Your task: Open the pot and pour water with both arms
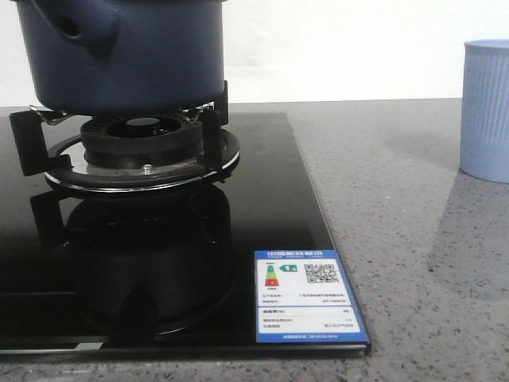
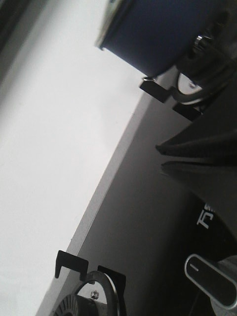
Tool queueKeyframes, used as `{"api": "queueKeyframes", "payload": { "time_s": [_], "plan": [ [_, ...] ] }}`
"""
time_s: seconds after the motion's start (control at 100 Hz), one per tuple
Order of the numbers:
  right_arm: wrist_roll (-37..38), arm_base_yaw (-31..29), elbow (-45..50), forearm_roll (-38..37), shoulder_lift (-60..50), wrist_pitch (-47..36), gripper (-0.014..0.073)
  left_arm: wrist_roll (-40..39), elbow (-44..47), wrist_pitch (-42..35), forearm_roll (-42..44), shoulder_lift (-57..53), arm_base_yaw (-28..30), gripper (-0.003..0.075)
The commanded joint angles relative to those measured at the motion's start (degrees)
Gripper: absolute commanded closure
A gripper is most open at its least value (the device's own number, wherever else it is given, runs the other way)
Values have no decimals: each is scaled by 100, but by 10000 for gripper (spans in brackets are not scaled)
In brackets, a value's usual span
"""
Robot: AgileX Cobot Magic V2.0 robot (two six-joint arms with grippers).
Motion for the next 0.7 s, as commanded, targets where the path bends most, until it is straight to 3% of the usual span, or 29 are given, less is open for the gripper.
{"api": "queueKeyframes", "payload": {
  "time_s": [0.0, 0.12, 0.25, 0.41, 0.53, 0.69],
  "plan": [
    [3, -31, -77, 60, -142, -303, 643, -32, -113, -444, -277, -149, -17, 736],
    [-8, -31, -462, -25, -106, 27, 643, -19, -599, -194, -144, -116, -17, 736],
    [-8, -31, -1060, -618, 217, 352, 642, 120, -1357, 464, 411, 208, -17, 736],
    [-8, -31, -1977, -1417, 1147, 1151, 642, 1251, -2489, 1376, 497, 895, -17, 736],
    [-60, 48, -2588, -1473, 1864, 1879, 643, 1711, -3153, 2057, 476, 1425, -55, 736],
    [-141, 371, -3017, -1532, 2361, 1880, 643, 1810, -3357, 1863, 301, 1866, -658, 736]
  ]
}}
